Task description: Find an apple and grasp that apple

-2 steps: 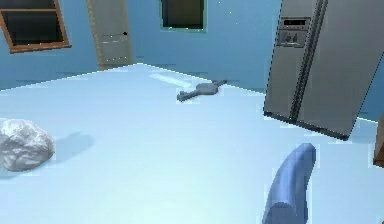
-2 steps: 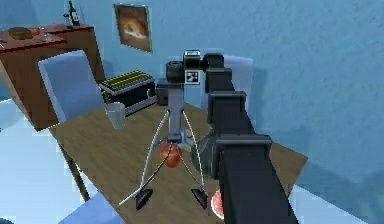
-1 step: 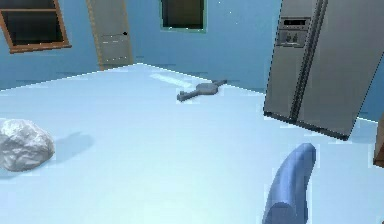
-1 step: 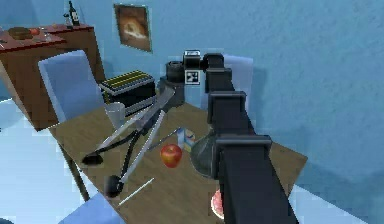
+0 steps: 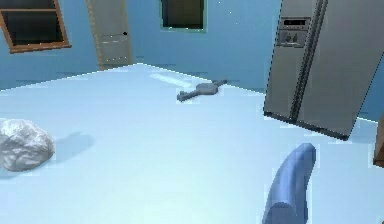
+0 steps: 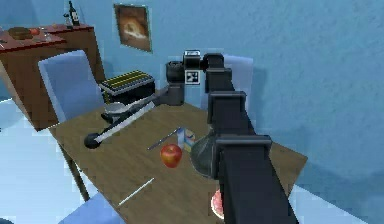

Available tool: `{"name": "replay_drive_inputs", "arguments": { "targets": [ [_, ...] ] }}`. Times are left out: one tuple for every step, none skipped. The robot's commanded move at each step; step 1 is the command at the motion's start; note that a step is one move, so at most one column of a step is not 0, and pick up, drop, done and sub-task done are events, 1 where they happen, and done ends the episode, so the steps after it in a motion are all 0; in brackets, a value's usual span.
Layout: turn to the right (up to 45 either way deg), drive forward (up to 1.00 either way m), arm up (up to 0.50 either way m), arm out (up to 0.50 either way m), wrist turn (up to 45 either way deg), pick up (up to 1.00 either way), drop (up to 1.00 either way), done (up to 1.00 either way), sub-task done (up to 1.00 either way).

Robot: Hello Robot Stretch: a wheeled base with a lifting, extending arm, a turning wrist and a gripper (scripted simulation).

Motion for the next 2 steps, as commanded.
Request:
{"name": "replay_drive_inputs", "arguments": {
  "targets": [
    [0.0,0.0,0.0,0.0,45.0,0.0,0.0,0.0,0.0],
    [0.0,0.0,0.0,0.0,27.0,0.0,0.0,0.0,0.0]
  ]
}}
